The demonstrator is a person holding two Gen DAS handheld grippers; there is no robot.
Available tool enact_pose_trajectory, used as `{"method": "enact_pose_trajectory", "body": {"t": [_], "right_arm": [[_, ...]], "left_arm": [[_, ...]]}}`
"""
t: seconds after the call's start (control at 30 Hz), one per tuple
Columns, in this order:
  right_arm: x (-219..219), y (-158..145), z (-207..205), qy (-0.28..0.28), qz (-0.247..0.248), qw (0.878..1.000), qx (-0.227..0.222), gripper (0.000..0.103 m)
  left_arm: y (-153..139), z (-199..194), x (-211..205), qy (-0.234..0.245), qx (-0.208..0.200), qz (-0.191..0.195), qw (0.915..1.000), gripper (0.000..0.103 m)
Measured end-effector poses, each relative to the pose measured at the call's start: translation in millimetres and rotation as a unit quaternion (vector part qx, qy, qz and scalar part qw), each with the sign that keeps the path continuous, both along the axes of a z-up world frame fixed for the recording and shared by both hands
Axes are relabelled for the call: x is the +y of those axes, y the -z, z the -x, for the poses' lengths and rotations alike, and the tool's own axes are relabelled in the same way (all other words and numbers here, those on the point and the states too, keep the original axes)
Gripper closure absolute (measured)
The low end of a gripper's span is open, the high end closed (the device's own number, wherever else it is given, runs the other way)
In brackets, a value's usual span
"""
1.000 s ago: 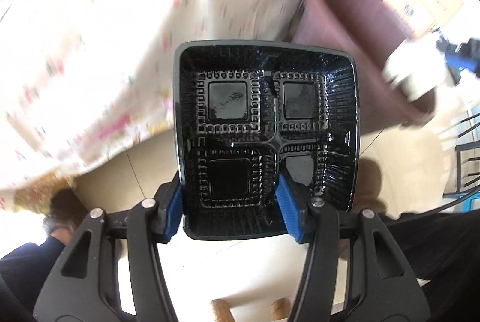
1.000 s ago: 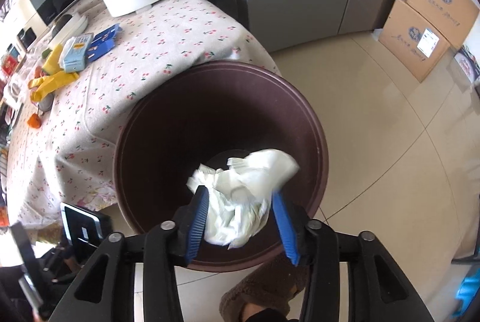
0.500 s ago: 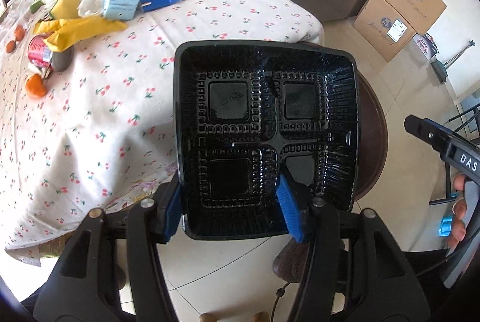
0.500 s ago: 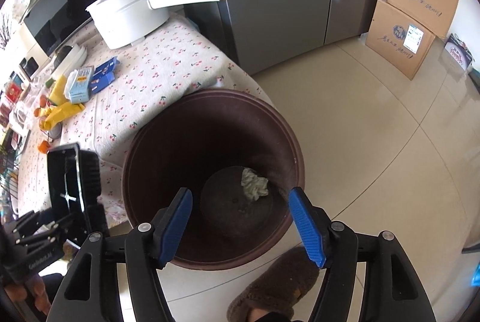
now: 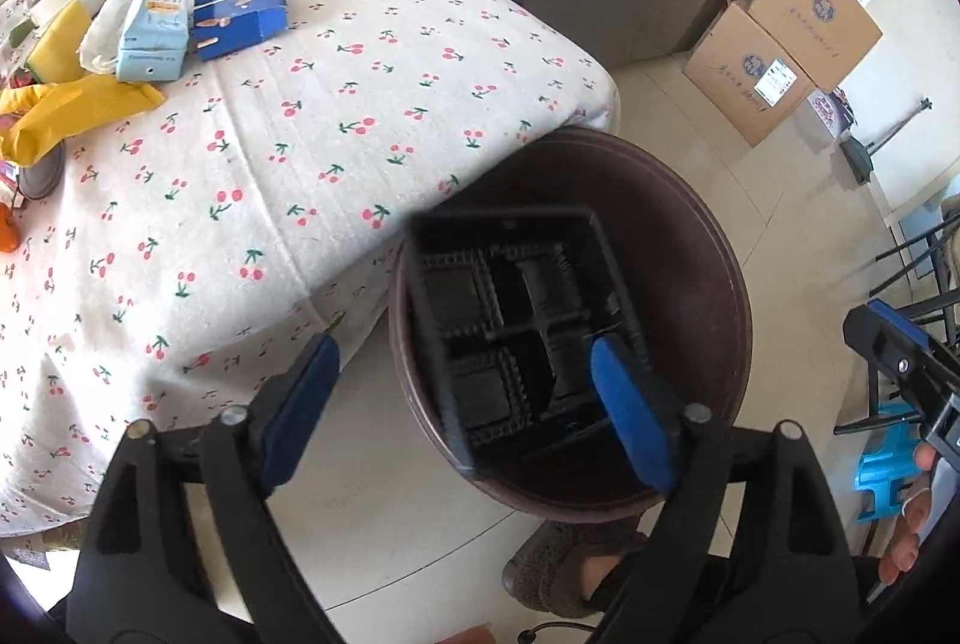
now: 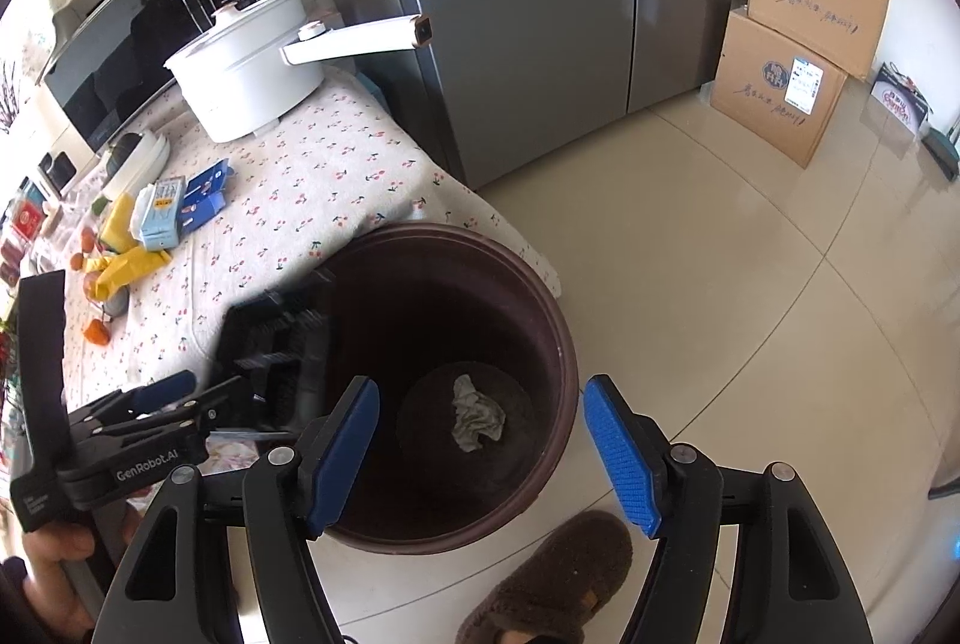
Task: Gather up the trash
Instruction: 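Lower the black tray into the brown bin and open the left tool, then reach the left tool to the orange peel and grasp it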
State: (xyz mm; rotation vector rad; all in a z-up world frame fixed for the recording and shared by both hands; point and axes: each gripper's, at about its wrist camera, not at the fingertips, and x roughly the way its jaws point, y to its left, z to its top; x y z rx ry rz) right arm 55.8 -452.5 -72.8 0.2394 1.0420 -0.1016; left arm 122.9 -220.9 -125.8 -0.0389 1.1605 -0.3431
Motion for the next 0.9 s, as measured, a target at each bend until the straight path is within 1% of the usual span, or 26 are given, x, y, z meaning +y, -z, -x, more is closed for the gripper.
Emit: {"method": "enact_pose_trajectory", "body": {"t": [0.1, 0.43, 0.63, 0.8, 0.9], "right_arm": [[0, 0, -1, 0.0, 0.0, 1.0, 0.001, 0.03], [10, -1, -4, -0.006, 0.008, 1.0, 0.004, 0.029], [32, -7, -14, -0.021, 0.013, 1.0, 0.001, 0.025], [59, -11, -29, -0.04, 0.019, 0.999, -0.003, 0.019], [79, -9, -41, -0.051, 0.015, 0.999, 0.007, 0.019]], "left_arm": [[-1, 2, 9, -0.008, 0.006, -0.008, 0.9999, 0.015], [-14, 14, 51, -0.022, -0.004, -0.033, 0.9992, 0.015], [-27, 13, 90, -0.04, -0.015, -0.049, 0.9979, 0.015], [-44, 9, 130, -0.063, -0.03, -0.045, 0.9965, 0.014], [-51, 6, 156, -0.081, -0.036, -0.046, 0.995, 0.009]]}}
